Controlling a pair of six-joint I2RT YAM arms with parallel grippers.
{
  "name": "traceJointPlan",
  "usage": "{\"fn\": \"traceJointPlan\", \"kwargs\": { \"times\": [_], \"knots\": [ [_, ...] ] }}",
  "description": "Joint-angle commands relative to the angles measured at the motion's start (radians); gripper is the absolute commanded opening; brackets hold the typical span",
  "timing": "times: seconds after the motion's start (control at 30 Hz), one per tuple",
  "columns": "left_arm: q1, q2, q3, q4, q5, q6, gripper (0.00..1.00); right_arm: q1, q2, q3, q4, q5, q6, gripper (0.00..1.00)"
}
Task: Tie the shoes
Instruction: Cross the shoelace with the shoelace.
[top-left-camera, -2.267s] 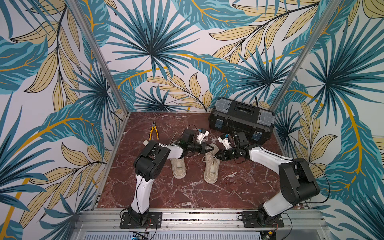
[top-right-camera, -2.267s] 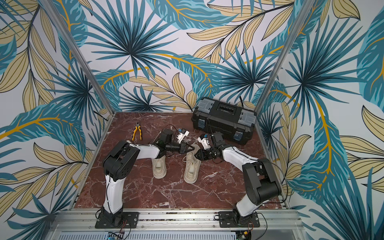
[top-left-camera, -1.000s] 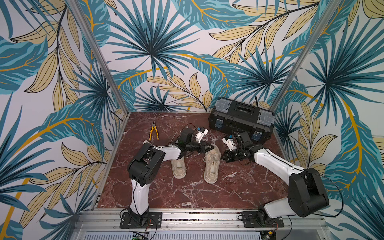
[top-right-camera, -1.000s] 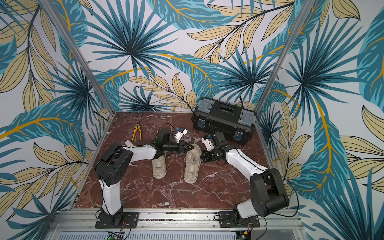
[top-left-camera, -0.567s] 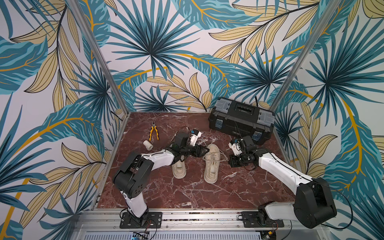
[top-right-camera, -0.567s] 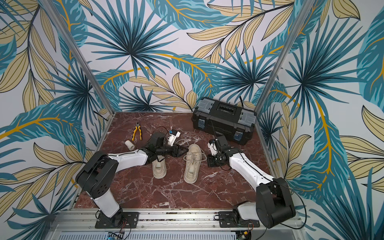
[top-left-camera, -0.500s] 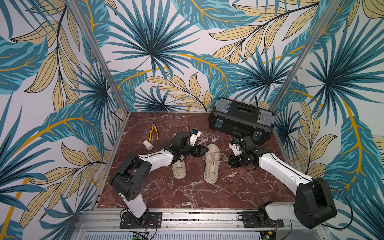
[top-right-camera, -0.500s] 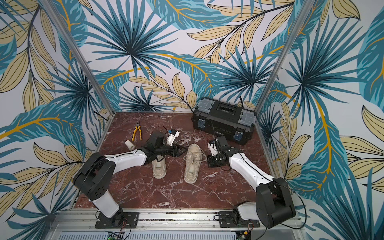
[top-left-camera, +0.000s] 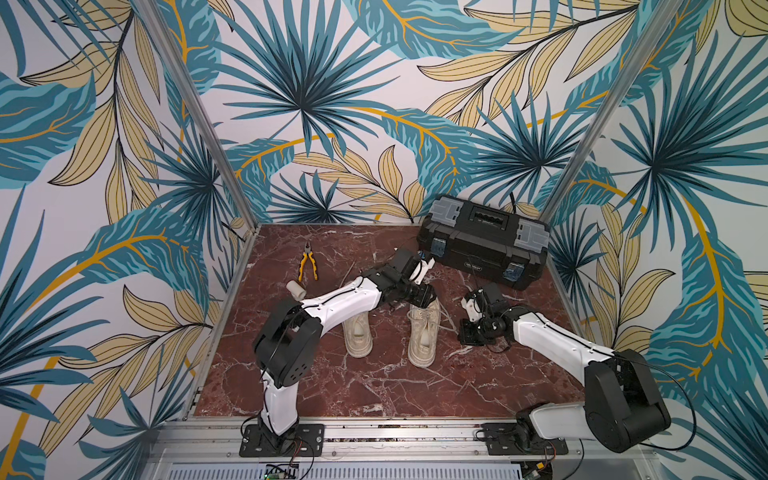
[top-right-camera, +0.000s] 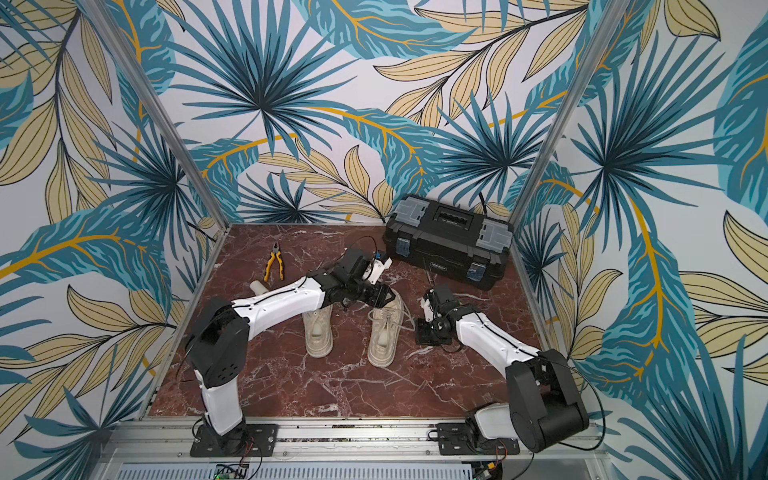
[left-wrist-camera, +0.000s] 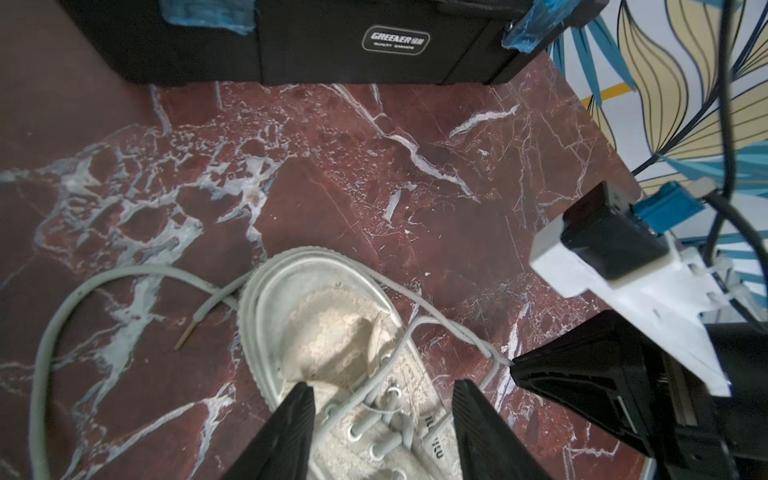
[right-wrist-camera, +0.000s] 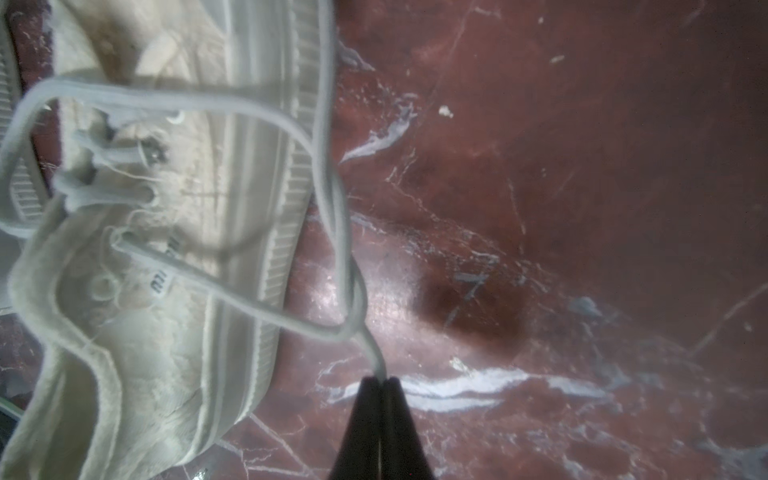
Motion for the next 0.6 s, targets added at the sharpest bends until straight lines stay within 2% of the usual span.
{"fn": "traceJointPlan", "kwargs": {
  "times": [0.0,0.07,0.3,0.57],
  "knots": [
    [-0.022,0.062,0.110,-0.161,-0.074,0.050,0.54,0.007,0.023,-0.021,0.026,0.003,0.041,0.00],
    [-0.027,0.083,0.140,-0.176,-0.085,0.050,0.54,0.008,0.030,-0.029,0.025,0.008,0.047,0.00],
    [-0.027,0.043,0.109,-0.137,-0.127,0.035,0.53,0.008,0.028,-0.038,-0.036,0.083,0.062,0.00],
    [0.007,-0.046,0.015,-0.094,-0.174,-0.006,0.52,0.007,-0.026,-0.022,-0.176,0.319,0.111,0.00]
  ]
}}
